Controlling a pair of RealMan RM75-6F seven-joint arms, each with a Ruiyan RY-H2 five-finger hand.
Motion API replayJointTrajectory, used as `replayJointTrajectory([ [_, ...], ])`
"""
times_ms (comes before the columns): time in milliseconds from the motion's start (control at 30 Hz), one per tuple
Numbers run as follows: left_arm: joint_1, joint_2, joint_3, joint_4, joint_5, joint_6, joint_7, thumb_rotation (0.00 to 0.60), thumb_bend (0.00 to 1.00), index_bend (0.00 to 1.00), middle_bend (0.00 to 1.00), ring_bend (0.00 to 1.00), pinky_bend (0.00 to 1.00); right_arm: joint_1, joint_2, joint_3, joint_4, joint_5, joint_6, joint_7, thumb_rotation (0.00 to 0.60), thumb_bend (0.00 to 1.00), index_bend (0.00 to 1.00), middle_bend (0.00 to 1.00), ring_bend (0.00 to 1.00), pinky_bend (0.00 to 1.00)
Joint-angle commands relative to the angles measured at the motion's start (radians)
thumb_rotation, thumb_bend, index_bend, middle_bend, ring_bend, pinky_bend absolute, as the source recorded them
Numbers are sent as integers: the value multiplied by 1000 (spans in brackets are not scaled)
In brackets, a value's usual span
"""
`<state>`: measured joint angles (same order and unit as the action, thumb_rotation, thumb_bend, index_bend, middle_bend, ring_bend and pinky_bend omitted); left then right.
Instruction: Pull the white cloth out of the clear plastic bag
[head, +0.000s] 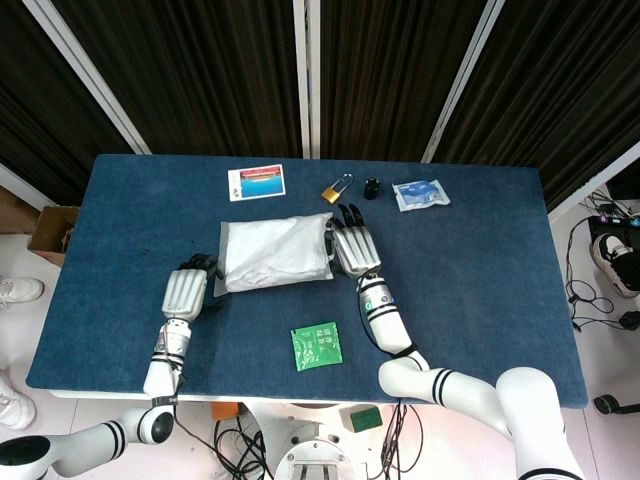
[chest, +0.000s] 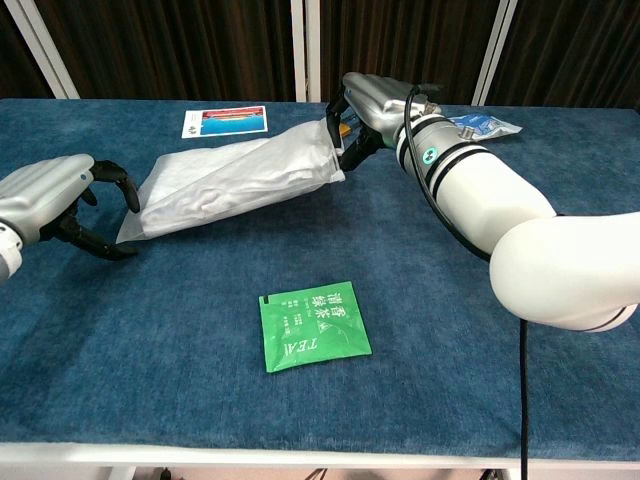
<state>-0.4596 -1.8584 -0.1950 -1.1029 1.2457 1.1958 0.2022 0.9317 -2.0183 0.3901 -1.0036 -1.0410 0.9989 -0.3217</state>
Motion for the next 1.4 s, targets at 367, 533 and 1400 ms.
replayJointTrajectory([
  [367, -18, -39, -7, 85, 13, -4, -50, 600, 332, 539, 282, 196, 337, 1, -6, 4, 13, 5, -14, 11, 600, 759, 762, 323, 35, 0],
  [533, -24, -54, -5, 116, 13, -19, -66, 600, 367, 564, 295, 196, 336, 1, -9, 6, 16, 7, -18, 13, 600, 759, 762, 323, 35, 0],
  [1400, 51, -21, 45, 199, 100, 105, -210, 600, 538, 705, 427, 229, 339, -118, 116, -53, -94, -25, 18, 77, 600, 767, 773, 323, 35, 0],
])
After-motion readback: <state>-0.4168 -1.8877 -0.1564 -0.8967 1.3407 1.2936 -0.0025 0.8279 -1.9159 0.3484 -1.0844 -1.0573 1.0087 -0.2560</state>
